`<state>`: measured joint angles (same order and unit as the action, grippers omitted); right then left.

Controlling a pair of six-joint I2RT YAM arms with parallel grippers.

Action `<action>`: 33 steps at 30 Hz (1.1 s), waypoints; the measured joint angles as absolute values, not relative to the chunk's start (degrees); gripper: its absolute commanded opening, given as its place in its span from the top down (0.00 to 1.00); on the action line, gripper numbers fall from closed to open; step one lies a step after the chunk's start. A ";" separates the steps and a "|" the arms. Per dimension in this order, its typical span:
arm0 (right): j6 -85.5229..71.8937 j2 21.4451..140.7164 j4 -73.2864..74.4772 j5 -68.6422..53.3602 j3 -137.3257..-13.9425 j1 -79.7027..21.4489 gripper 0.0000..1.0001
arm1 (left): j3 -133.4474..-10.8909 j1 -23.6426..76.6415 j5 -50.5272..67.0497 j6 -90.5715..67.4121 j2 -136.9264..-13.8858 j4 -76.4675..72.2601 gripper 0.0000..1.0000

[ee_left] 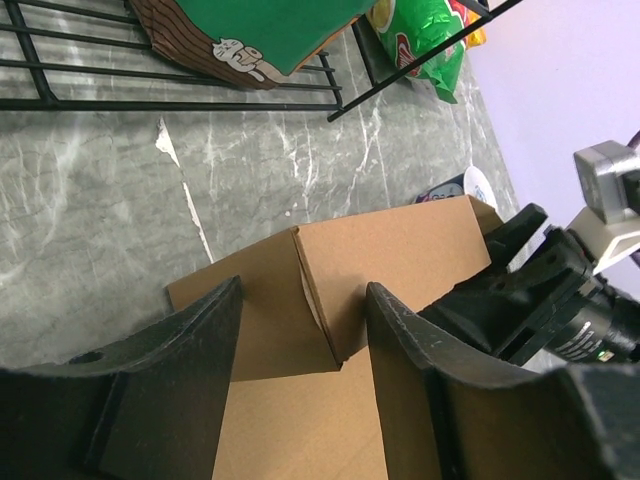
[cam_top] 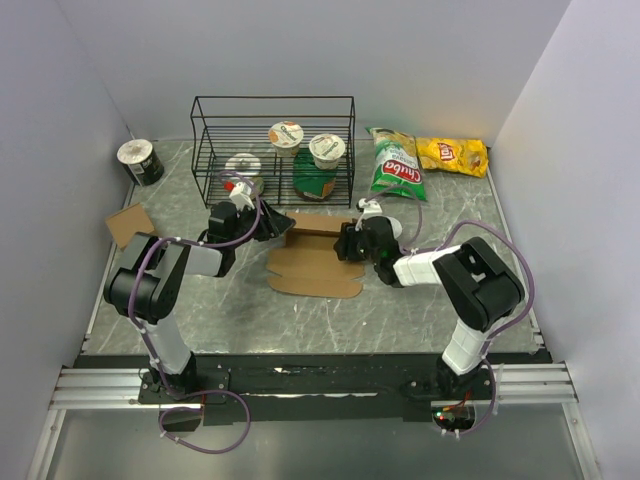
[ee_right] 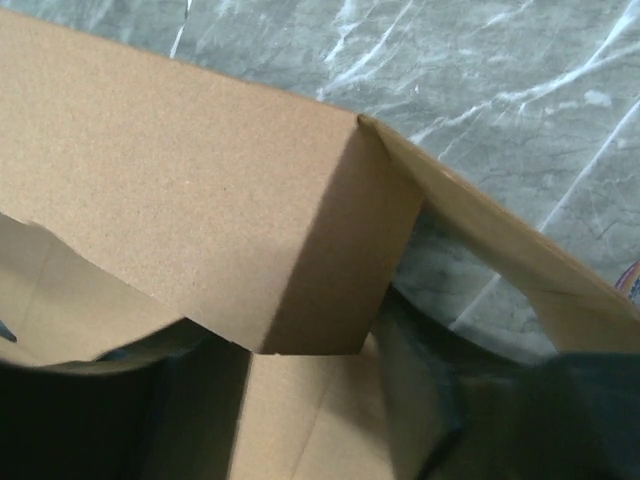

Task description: Fold the paper box

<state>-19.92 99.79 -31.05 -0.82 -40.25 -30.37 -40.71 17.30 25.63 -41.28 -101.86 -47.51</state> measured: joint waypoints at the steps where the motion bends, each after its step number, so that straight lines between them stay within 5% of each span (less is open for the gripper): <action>1: -19.77 99.72 -30.52 -0.84 -40.25 -30.48 0.25 | -40.71 17.28 25.65 -41.54 -101.86 -47.46 0.44; 6: -18.94 96.40 -25.78 -1.19 -39.31 -30.81 0.13 | -40.84 16.95 25.61 -41.41 -101.67 -45.95 0.43; 19: -15.53 66.65 -3.33 -5.56 -37.39 -31.48 0.14 | -43.03 16.29 22.92 -36.82 -96.40 -37.58 0.34; 33: -5.69 78.39 7.73 -3.05 -48.82 -21.47 0.15 | -46.96 16.29 21.06 -33.39 -95.83 -30.41 0.20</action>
<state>-5.69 78.39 7.73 -3.05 -48.82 -21.47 -46.96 16.29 21.06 -33.39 -95.83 -30.41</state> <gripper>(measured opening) 0.869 0.795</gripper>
